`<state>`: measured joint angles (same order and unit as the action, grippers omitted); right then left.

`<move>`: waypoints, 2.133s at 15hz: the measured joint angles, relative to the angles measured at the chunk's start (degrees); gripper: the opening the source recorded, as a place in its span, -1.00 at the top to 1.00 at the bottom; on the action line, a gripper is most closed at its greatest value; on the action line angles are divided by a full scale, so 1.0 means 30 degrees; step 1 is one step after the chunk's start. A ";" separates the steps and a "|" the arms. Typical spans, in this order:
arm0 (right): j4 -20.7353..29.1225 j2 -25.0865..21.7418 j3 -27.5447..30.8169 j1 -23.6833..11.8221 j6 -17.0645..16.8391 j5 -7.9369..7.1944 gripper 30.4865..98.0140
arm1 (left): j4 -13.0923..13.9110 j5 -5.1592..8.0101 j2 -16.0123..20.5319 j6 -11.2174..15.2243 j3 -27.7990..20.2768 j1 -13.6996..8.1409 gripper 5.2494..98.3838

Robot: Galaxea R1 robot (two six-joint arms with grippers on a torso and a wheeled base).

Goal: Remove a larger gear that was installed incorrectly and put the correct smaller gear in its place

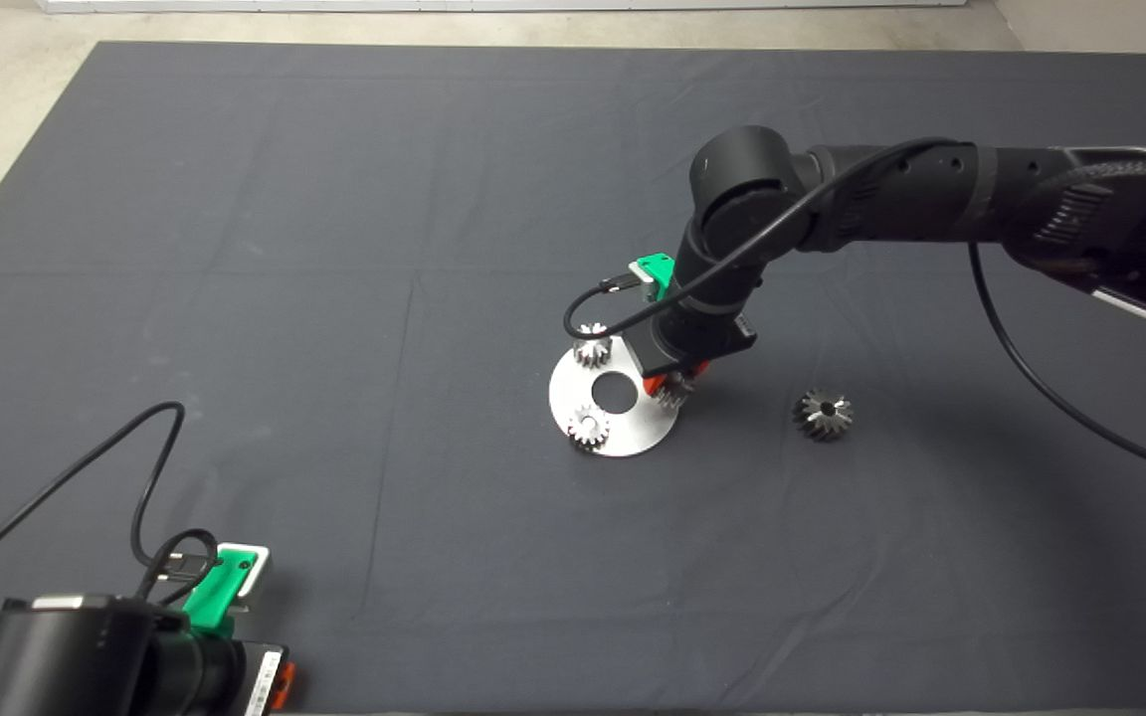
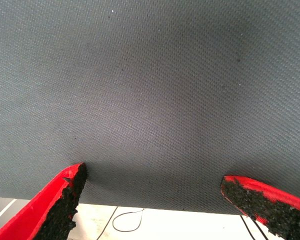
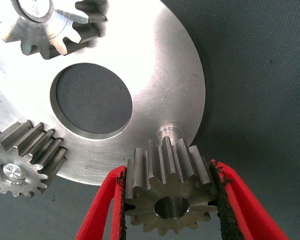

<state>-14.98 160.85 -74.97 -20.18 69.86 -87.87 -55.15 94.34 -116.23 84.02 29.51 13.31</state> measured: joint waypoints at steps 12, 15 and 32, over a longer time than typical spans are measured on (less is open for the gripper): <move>0.0000 0.0240 -0.0211 0.0004 0.0004 -0.0333 0.89 | 0.0020 0.0114 -0.0258 0.0008 0.0146 0.0000 -0.69; 0.0008 0.0240 -0.0211 0.0000 0.0006 -0.0330 0.89 | 0.0020 0.0114 -0.0258 0.0016 0.0146 0.0000 -0.69; 0.0183 0.0232 -0.0293 -0.0992 0.0158 0.0000 0.89 | 0.0020 0.0150 -0.0311 0.0024 0.0154 0.0000 -0.69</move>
<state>-14.43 161.55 -75.85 -23.15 70.34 -87.87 -55.09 94.79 -117.16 84.09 29.98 13.31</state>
